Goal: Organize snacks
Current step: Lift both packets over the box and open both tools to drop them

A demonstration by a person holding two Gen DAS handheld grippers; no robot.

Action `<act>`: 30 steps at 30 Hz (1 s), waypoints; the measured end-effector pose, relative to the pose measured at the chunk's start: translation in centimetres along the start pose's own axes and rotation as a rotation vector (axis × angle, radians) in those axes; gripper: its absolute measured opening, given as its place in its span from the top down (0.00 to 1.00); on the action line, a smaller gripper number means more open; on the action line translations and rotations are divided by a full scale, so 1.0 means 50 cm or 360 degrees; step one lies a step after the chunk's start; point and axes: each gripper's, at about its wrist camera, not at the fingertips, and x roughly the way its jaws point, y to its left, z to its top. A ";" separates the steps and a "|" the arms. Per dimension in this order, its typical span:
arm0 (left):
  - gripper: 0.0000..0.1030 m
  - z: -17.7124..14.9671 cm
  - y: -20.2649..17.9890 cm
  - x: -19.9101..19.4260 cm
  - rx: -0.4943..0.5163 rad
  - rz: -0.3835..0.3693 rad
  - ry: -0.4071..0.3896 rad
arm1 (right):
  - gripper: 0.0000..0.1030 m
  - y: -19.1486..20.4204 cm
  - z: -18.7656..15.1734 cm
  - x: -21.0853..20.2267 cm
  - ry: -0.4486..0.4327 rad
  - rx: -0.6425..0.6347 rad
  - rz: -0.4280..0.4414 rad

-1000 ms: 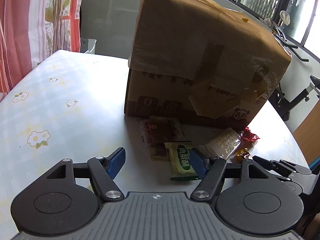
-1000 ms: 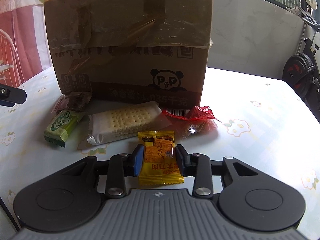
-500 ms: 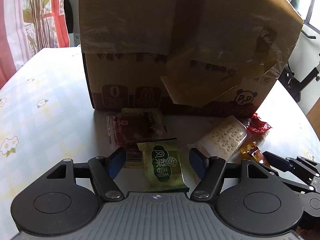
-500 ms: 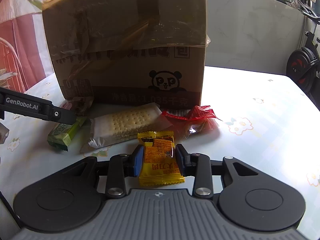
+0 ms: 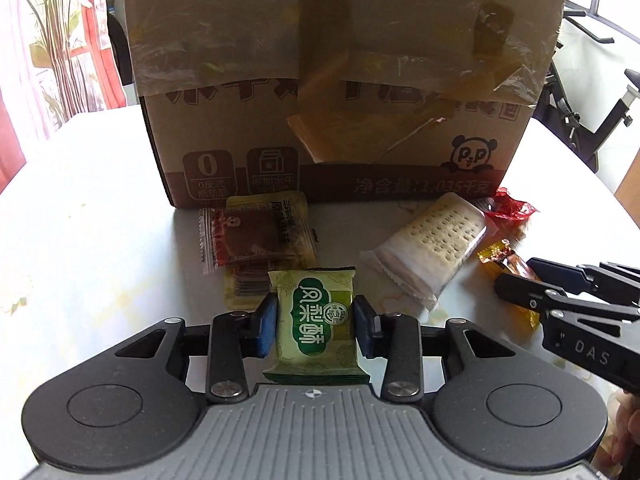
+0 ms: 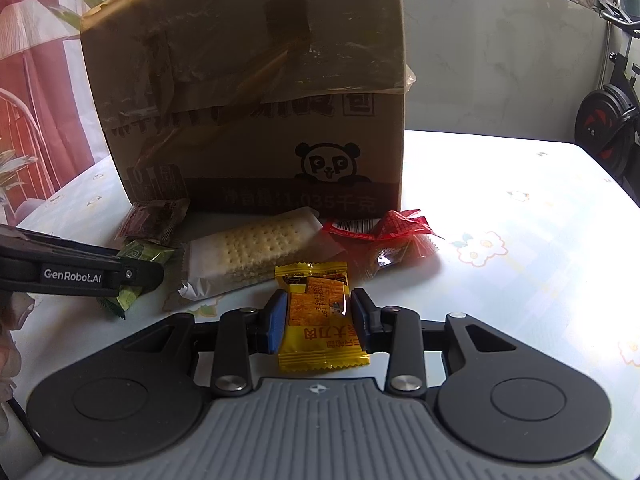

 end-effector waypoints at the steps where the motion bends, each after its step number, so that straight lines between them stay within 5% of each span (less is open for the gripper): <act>1: 0.60 -0.005 0.001 -0.005 0.0000 -0.0010 0.0000 | 0.64 0.000 0.000 0.000 0.0000 0.0001 0.0000; 17: 0.60 -0.025 0.035 -0.045 -0.0103 -0.0048 -0.0013 | 0.65 0.003 -0.003 -0.005 0.0004 -0.0004 0.0024; 25: 0.60 0.030 0.042 -0.129 -0.0042 -0.0037 -0.0258 | 0.65 -0.004 0.025 -0.065 -0.0121 0.0024 0.0029; 30: 0.60 0.118 0.051 -0.218 0.0052 0.0038 -0.0552 | 0.65 -0.018 0.114 -0.135 -0.0356 -0.0018 0.0043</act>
